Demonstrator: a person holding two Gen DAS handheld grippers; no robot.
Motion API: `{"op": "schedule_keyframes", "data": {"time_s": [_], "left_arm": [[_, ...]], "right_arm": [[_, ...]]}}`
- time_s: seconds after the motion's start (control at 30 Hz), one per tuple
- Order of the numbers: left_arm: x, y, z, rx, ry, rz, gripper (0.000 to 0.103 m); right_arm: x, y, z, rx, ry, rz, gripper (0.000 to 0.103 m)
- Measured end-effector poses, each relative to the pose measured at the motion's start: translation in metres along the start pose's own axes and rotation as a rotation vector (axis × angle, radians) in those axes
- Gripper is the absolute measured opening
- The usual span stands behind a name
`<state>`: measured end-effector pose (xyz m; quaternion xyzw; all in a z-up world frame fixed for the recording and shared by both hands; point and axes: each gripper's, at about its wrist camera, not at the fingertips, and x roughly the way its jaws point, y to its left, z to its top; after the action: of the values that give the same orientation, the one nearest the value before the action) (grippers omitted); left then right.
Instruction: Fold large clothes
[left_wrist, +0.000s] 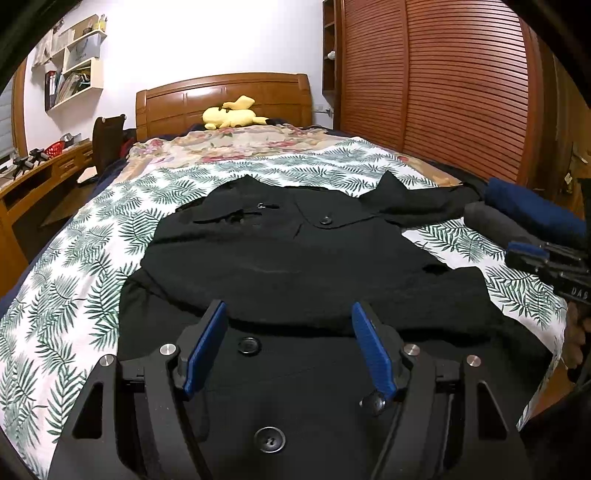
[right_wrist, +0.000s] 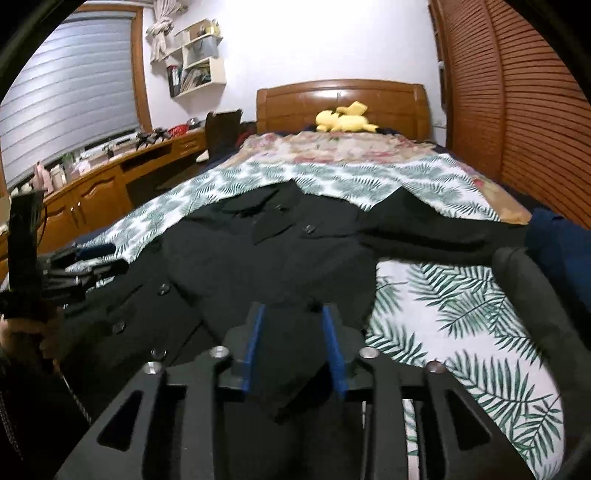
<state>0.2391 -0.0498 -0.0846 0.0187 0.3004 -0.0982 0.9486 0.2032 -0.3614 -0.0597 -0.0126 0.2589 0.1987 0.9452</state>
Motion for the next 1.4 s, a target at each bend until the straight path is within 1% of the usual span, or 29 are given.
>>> {"op": "schedule_keyframes", "data": {"time_s": [0.1,0.17,0.3,0.37,0.5,0.57,0.67,0.8,0.9,1.0,1.03,1.1,1.13,1.17,1.27,1.33,1.4], "left_arm": [[0.002,-0.006,-0.001,0.01,0.003,-0.004,0.071],[0.005,-0.01,0.0,0.017,0.006,-0.002,0.071],[0.007,-0.014,-0.002,0.02,0.014,-0.006,0.071],[0.007,-0.016,-0.002,0.023,0.015,-0.01,0.071],[0.006,-0.017,-0.002,0.022,0.012,-0.017,0.071],[0.004,-0.018,-0.001,0.021,0.007,-0.021,0.071],[0.002,-0.017,0.0,0.017,0.0,-0.023,0.071],[0.001,-0.017,0.0,0.016,-0.003,-0.02,0.071],[-0.001,-0.016,0.002,0.012,-0.009,-0.019,0.071],[-0.005,-0.016,0.005,0.013,-0.023,-0.023,0.071],[-0.007,-0.016,0.006,0.012,-0.031,-0.025,0.071],[-0.011,-0.016,0.008,0.009,-0.041,-0.028,0.071],[-0.013,-0.016,0.009,0.008,-0.044,-0.029,0.071],[-0.014,-0.015,0.01,0.007,-0.047,-0.03,0.071],[-0.021,-0.013,0.013,0.008,-0.063,-0.031,0.071],[-0.026,-0.011,0.015,0.003,-0.077,-0.033,0.071],[-0.031,-0.008,0.017,-0.008,-0.087,-0.039,0.071]], "right_arm": [[0.002,-0.003,0.0,0.004,-0.02,0.016,0.042],[0.013,-0.003,-0.002,-0.008,-0.004,0.019,0.042],[0.044,0.007,-0.011,-0.031,0.075,0.038,0.042],[0.06,0.014,-0.017,-0.066,0.118,0.028,0.042],[0.098,0.016,-0.036,-0.075,0.255,0.02,0.042],[0.105,0.017,-0.038,-0.072,0.276,0.021,0.042],[0.108,0.016,-0.037,-0.064,0.281,0.026,0.042],[0.107,0.013,-0.036,-0.061,0.277,0.026,0.044],[0.094,0.012,-0.035,-0.056,0.264,0.017,0.046],[0.073,0.012,-0.025,-0.056,0.22,0.01,0.049],[0.065,0.011,-0.021,-0.05,0.196,0.008,0.053],[0.052,0.009,-0.013,-0.039,0.156,0.014,0.064],[0.045,0.007,-0.008,-0.032,0.131,0.012,0.066],[0.039,0.004,-0.005,-0.029,0.108,0.0,0.07],[0.027,-0.011,0.007,-0.026,0.053,-0.061,0.071],[0.027,-0.026,0.015,-0.019,0.048,-0.099,0.071],[0.031,-0.04,0.024,-0.01,0.054,-0.117,0.071]]}}
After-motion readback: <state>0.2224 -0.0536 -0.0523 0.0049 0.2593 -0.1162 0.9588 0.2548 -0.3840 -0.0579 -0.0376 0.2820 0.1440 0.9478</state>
